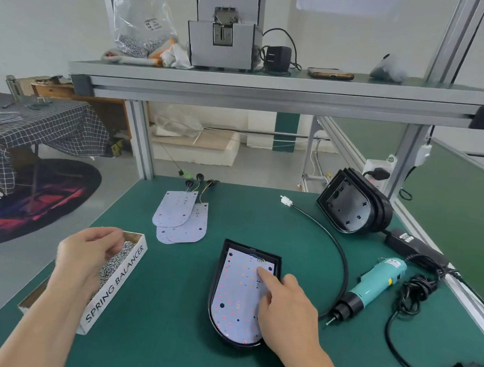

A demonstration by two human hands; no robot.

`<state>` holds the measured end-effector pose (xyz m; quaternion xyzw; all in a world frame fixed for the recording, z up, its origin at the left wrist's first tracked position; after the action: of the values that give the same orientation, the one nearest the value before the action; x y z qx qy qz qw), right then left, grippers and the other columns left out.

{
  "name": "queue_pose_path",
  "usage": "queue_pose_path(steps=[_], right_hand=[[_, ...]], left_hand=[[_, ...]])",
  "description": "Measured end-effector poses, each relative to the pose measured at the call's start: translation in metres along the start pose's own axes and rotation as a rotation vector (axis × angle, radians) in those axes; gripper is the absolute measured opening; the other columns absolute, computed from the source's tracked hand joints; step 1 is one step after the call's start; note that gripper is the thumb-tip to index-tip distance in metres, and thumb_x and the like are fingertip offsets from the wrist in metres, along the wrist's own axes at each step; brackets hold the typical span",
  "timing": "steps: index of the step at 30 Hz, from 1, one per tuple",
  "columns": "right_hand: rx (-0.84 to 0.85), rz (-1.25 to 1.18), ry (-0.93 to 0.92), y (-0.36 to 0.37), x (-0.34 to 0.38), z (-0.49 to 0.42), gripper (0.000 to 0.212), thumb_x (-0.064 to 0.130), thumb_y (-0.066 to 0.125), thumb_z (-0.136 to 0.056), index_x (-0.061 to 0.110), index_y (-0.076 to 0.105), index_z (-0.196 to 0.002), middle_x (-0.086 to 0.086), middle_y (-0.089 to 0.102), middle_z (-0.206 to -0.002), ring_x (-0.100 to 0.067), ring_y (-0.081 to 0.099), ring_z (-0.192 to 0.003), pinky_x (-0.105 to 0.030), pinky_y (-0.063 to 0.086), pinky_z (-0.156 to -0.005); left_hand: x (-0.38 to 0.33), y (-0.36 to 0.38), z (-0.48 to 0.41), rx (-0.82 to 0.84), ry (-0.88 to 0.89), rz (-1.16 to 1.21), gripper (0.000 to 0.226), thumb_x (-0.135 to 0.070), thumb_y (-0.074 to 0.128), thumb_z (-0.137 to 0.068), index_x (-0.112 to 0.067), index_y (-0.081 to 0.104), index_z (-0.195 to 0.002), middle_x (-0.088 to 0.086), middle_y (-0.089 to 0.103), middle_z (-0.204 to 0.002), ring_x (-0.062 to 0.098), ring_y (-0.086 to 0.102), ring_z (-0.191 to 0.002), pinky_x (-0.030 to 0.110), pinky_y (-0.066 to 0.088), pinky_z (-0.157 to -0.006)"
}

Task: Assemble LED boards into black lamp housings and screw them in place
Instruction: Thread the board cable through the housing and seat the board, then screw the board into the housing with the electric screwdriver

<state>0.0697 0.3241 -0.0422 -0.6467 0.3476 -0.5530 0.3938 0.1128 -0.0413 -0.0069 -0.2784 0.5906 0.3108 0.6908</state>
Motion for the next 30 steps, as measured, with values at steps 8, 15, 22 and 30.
queue_pose_path(steps=[8,15,22,30], right_hand=[[0.014,0.027,-0.015,-0.002,0.004,0.000,0.052,0.027,0.036,-0.101,0.044,0.037,-0.150,0.004,0.035,-0.098,-0.020,0.050,-0.101,-0.033,0.038,-0.074],[-0.310,-0.192,0.065,-0.074,-0.037,0.001,0.032,0.041,0.046,-0.102,0.031,0.064,-0.126,0.002,0.052,-0.111,-0.024,0.053,-0.111,-0.035,0.043,-0.087],[-0.078,-0.072,0.600,-0.092,-0.144,-0.019,0.088,0.054,0.064,-0.089,0.011,0.016,-0.150,-0.015,0.061,-0.111,-0.037,0.060,-0.103,-0.041,0.051,-0.085],[-0.328,-0.993,0.714,-0.074,-0.157,-0.024,0.049,0.013,0.069,-0.080,0.004,0.053,-0.125,-0.007,0.056,-0.092,-0.028,0.055,-0.080,-0.033,0.050,-0.069]], left_hand=[[0.013,0.175,0.135,0.731,-0.381,0.408,0.012,0.012,0.051,-0.095,0.008,0.062,-0.095,0.013,0.065,-0.070,0.010,0.061,-0.057,0.013,0.053,-0.054],[0.050,0.209,0.152,0.753,-0.723,0.663,0.012,0.005,0.052,-0.096,0.006,0.062,-0.089,0.013,0.056,-0.081,0.013,0.055,-0.064,0.014,0.050,-0.047],[0.053,0.205,0.150,0.731,-0.741,0.665,0.005,0.006,0.057,-0.082,0.003,0.061,-0.084,0.012,0.057,-0.075,0.013,0.052,-0.058,0.015,0.046,-0.043],[0.054,0.203,0.154,0.742,-0.783,0.645,0.004,0.005,0.057,-0.084,0.001,0.060,-0.085,0.012,0.058,-0.076,0.015,0.055,-0.056,0.016,0.045,-0.043]])
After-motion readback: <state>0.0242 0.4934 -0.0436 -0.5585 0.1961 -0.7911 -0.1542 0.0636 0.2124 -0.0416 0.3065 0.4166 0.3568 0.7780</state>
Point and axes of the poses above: each hand's wrist, its own z-axis away from the middle knuckle, its own y-axis out of the palm, x = y × z, the point moved 7 cm from there along -z, towards the middle knuckle
